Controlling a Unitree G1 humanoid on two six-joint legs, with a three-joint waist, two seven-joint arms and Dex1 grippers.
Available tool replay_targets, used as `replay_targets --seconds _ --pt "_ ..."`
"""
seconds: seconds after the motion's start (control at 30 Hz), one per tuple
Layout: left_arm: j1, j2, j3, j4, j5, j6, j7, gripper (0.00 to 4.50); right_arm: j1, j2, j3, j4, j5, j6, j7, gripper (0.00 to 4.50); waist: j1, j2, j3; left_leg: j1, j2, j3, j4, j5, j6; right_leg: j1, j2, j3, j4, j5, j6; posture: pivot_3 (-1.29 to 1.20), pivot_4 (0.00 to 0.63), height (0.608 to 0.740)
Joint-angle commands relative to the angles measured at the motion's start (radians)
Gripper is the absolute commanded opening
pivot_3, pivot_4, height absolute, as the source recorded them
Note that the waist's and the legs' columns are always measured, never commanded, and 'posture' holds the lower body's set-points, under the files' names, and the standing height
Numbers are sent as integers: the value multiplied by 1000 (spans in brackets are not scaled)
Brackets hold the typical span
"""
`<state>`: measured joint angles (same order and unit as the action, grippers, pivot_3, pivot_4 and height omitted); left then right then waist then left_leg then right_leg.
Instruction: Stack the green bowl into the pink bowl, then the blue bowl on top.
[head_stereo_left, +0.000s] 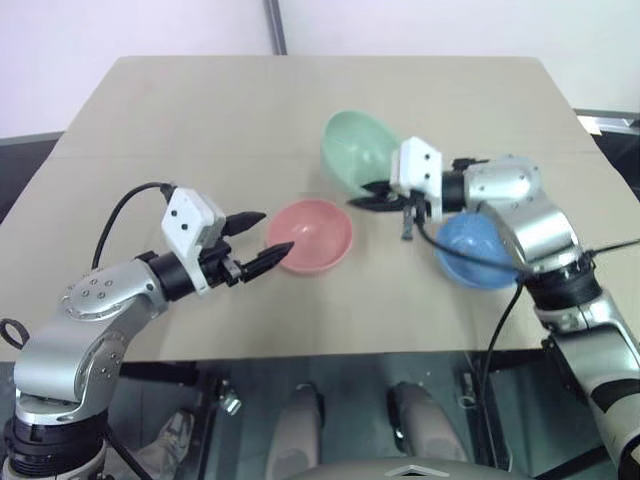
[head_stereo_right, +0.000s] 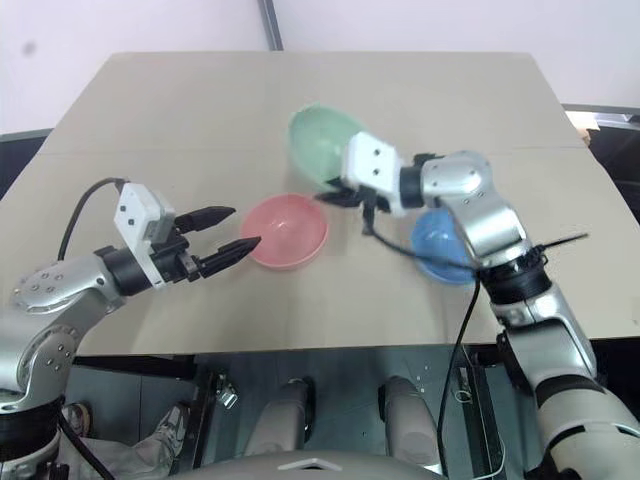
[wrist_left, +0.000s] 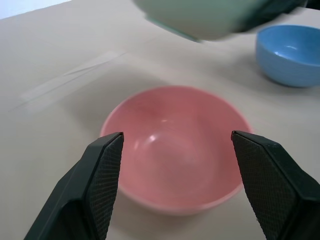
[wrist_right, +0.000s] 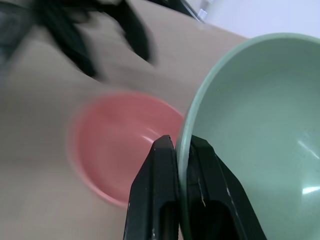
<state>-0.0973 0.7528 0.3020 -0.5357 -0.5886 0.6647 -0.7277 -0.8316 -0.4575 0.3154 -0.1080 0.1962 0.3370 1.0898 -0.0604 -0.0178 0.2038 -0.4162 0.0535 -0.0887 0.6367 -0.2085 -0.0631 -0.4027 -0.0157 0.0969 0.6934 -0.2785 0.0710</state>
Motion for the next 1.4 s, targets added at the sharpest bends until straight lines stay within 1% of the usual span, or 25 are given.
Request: replay_targets --seconds 0.03,0.13,0.17,0.27,0.3,0.4,0.47,0.6,0.73,0.87,0.97,1.03,1.17,1.2,1.3,1.4 --pt "-22 18 -14 8 24 -57 -21 3651 24 28 31 -173 19 121 -53 47 0 0 0 0 0 0 0 0 0 0 0 0 0 0 0 0 150 740" --pt "-32 16 -19 2 18 -57 -20 3651 30 36 51 -205 20 175 -61 47 0 0 0 1 0 0 0 0 0 0 1 0 1 0 0 0 150 740" --pt "-29 17 -19 0 16 -59 -21 3651 33 35 69 -204 7 171 -59 442 0 0 0 1 0 0 0 0 0 0 1 0 1 0 0 0 150 740" --pt "-23 23 -17 -5 15 -59 -24 3651 25 45 95 -186 -19 129 -61 1813 0 0 0 0 0 0 0 0 0 0 0 0 0 0 0 0 150 740" --pt "-24 23 -15 -6 13 -58 -23 3651 19 56 90 -175 -32 107 -81 2162 -1 0 0 0 0 0 0 0 0 0 0 0 0 0 0 0 150 740" --pt "-24 24 -12 -12 -3 -52 -29 3651 11 60 64 -165 -42 82 -101 3658 -1 0 0 0 0 0 -1 0 0 0 0 0 0 0 0 0 150 740" --pt "-26 24 -12 -8 -9 -52 -35 3651 10 47 19 -175 -26 102 -117 3658 -1 0 0 0 0 0 -1 0 0 0 0 0 0 0 0 0 150 740" --pt "-57 16 -39 26 0 -66 -47 3651 37 -37 -103 -251 24 195 -136 3658 13 0 0 0 0 0 0 0 0 0 0 0 0 0 0 0 150 740" --pt "-98 -5 -81 60 6 -81 -61 3651 104 -147 -212 -364 72 337 -167 3658 20 0 0 0 0 0 -1 0 0 0 0 0 -1 0 0 0 150 740" --pt "-159 -21 -135 110 18 -106 -91 3651 232 -251 -308 -472 90 445 -212 3658 21 -1 0 -1 0 0 -1 0 0 0 0 0 -2 0 0 0 150 740" --pt "-185 -22 -152 140 20 -123 -118 3651 277 -269 -331 -513 110 477 -248 3658 11 0 0 0 0 1 -1 0 0 0 0 1 -3 0 0 0 150 740" --pt "-207 -26 -166 153 17 -128 -132 3651 297 -262 -342 -529 121 494 -275 3658 9 0 0 0 1 1 -1 0 0 0 1 1 -2 0 0 0 150 740" --pt "-238 -38 -191 164 15 -139 -153 3651 362 -274 -341 -543 111 486 -315 3658 16 -1 0 0 0 1 -1 0 0 0 1 1 -3 0 0 0 150 740" --pt "-241 -38 -193 168 16 -144 -159 3651 371 -272 -345 -548 121 505 -328 3658 16 -1 0 -1 0 2 -1 0 0 0 0 1 -3 0 0 0 150 740" --pt "-238 -30 -184 160 1 -140 -180 3651 478 -329 -360 -589 162 627 -324 3658 20 -1 0 -1 0 1 -1 0 0 0 0 1 -4 0 0 0 150 740" --pt "-229 -13 -163 153 -10 -133 -197 3651 524 -345 -360 -596 176 696 -356 3658 21 -1 0 -2 0 1 -2 0 0 0 0 1 -6 0 0 0 150 740"
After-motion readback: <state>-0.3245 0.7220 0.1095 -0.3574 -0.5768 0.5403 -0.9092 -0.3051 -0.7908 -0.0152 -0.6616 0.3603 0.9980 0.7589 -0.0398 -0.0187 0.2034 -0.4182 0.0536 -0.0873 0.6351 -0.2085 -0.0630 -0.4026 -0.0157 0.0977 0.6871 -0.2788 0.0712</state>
